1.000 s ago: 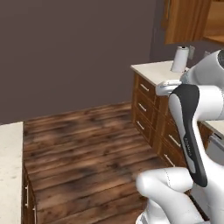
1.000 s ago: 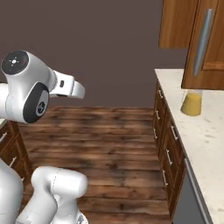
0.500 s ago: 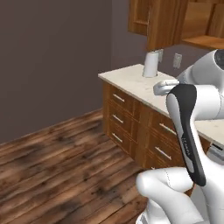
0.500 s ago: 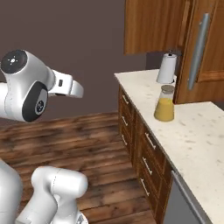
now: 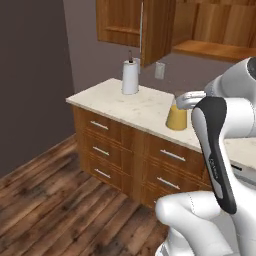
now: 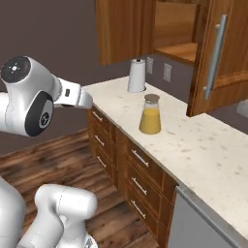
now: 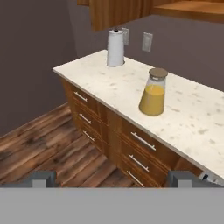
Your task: There is a tray on the dining counter. Grab the cup, mug, and pitcher and place them on the tray. The pitcher may be placed next to the tray if it cannot fit the tray.
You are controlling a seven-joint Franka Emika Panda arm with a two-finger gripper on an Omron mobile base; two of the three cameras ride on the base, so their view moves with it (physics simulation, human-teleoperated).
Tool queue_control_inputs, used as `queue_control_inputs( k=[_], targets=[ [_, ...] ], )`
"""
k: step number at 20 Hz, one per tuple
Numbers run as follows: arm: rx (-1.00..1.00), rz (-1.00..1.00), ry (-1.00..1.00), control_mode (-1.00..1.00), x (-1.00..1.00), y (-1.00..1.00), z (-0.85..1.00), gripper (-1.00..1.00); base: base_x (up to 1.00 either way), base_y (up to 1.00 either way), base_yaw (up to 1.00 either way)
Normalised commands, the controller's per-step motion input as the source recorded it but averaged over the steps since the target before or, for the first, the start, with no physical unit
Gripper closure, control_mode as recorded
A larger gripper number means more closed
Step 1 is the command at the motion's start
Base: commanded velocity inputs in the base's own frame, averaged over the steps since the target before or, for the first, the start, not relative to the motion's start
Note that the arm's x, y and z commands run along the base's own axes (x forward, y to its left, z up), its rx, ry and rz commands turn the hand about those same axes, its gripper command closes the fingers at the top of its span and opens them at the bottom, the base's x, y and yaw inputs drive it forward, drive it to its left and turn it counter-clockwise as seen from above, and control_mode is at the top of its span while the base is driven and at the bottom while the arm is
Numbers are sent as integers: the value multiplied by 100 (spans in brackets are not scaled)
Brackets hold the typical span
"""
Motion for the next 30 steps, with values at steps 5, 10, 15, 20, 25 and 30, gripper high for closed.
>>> queue_control_inputs(
  k=[5,10,15,20,25,30],
  targets=[
    [0,0,0,100,0,0,0,-100,73,62,-47],
    [0,0,0,100,0,0,0,-100,56,29,-44],
    [0,0,0,100,0,0,0,-100,6,-1,-47],
    [0,0,0,100,0,0,0,-100,0,1,-51],
    [0,0,0,100,0,0,0,-100,15,11,-46],
    [0,0,0,100,0,0,0,-100,33,9,-17]
  ],
)
